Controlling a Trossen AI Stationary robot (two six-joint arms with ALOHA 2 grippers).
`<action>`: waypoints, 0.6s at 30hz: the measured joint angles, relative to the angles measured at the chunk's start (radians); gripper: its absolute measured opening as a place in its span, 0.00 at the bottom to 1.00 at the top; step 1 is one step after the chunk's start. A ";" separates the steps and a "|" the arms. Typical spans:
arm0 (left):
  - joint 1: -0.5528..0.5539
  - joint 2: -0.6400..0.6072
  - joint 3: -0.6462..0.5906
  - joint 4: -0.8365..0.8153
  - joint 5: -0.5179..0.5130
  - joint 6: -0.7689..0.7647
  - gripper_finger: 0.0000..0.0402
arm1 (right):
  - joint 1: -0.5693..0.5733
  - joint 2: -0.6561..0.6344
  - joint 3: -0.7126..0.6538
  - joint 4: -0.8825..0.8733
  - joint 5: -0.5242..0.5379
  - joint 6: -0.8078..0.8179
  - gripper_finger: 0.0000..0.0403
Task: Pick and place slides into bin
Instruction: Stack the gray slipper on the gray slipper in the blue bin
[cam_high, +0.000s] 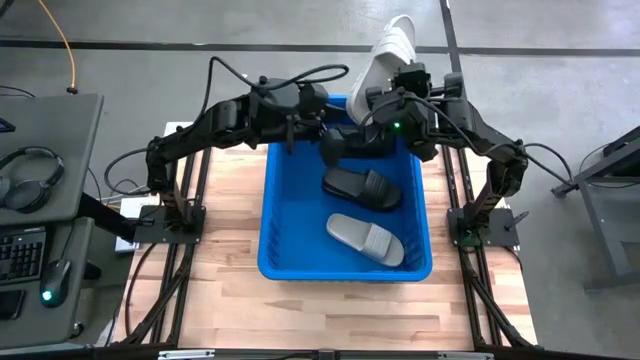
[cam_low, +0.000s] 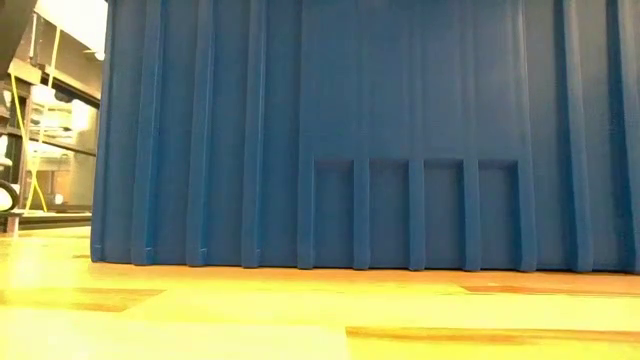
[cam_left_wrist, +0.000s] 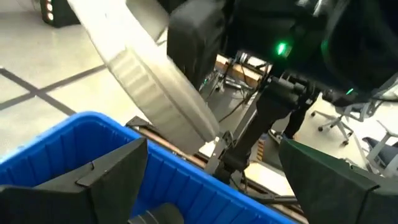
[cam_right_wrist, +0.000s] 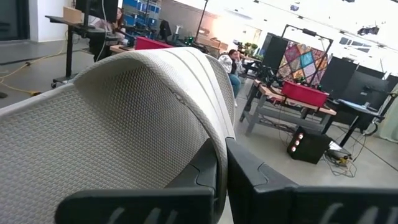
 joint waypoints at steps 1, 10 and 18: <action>0.000 0.002 0.000 -0.002 -0.001 -0.003 0.88 | 0.000 0.000 0.000 0.000 0.000 0.001 0.00; 0.046 0.001 -0.001 0.019 -0.053 -0.052 0.83 | 0.000 0.000 0.000 0.000 0.000 0.002 0.00; 0.074 0.016 0.000 0.039 0.038 -0.080 0.68 | 0.000 0.000 0.000 0.000 0.000 -0.004 0.00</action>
